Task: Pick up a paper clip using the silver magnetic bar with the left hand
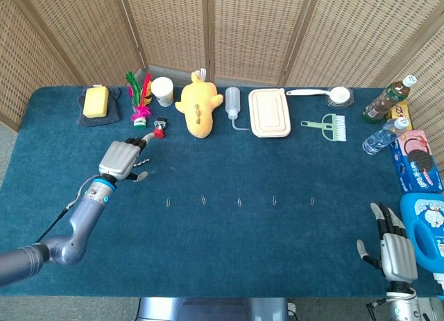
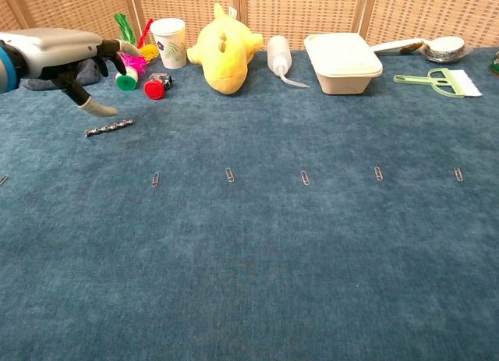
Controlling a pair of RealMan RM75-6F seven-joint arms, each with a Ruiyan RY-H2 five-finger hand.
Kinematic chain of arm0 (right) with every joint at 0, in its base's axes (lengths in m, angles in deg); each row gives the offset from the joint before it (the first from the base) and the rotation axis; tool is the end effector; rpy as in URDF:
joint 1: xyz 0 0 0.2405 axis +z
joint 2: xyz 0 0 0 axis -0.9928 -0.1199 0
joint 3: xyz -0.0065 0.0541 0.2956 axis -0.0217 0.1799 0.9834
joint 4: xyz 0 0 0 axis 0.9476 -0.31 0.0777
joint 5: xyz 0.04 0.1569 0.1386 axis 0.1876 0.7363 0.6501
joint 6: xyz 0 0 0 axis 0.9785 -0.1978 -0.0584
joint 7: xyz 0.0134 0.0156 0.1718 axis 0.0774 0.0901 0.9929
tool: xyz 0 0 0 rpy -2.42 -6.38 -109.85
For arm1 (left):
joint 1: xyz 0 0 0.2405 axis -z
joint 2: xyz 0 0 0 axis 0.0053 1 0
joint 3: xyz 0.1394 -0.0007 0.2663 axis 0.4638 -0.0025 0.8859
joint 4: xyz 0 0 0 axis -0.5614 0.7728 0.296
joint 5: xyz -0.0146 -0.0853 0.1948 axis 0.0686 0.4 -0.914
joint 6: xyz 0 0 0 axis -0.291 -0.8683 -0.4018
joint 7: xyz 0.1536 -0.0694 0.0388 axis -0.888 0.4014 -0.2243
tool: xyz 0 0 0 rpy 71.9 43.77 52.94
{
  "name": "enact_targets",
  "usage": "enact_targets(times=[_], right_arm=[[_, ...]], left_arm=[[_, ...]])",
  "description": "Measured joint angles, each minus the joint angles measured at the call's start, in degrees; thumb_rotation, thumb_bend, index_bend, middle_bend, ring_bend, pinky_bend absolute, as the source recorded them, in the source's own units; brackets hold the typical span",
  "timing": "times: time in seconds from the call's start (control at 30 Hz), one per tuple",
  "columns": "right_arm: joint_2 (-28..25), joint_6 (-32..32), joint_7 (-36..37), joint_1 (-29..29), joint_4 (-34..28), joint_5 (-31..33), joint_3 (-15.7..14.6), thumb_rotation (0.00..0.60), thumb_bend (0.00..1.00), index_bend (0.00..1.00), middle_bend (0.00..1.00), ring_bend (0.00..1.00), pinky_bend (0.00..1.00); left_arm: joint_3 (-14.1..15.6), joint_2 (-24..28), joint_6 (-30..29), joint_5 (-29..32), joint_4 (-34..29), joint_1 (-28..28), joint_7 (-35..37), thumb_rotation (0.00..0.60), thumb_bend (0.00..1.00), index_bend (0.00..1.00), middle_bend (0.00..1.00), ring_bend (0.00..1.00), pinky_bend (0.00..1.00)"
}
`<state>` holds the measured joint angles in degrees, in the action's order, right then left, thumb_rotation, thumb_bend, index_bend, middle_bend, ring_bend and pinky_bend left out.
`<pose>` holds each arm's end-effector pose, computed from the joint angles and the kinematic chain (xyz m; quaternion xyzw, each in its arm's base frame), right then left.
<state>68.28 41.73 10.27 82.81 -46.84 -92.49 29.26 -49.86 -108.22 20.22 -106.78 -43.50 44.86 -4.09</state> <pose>-0.3734 -0.1837 0.0966 0.5129 -0.4774 0.4058 0.5867 -0.2073 0.4425 0.0312 -0.7400 -0.3462 -0.3035 0.4903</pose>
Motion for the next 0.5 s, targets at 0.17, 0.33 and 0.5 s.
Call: enact_targets(times=[0.17, 0.33, 0.5], right_arm=[[-0.2, -0.8, -0.7, 0.9, -0.1, 0.0, 0.6, 0.6, 0.39, 0.04, 0.07, 0.05, 0.12], [-0.6, -2.1, -2.6, 2.8, -1.0, -0.3, 1.5, 0.6, 0.39, 0.04, 0.07, 0.03, 0.12], [-1.4, -2.6, -4.4, 4.4, -2.6, -1.4, 2.2, 0.6, 0.39, 0.04, 0.07, 0.01, 0.12]], left_arm=[[1.3, 2.7, -3.0, -2.2, -5.0, -2.9, 2.0, 0.505, 0.4, 0.01, 0.2, 0.22, 0.54], [3.5, 5.7, -7.2, -4.8, -10.2, -6.6, 3.3, 0.504, 0.4, 0.08, 0.2, 0.22, 0.47], [6.3, 8.9, -14.4, -8.9, -16.0, -11.9, 4.2, 0.503, 0.4, 0.1, 0.2, 0.21, 0.42]])
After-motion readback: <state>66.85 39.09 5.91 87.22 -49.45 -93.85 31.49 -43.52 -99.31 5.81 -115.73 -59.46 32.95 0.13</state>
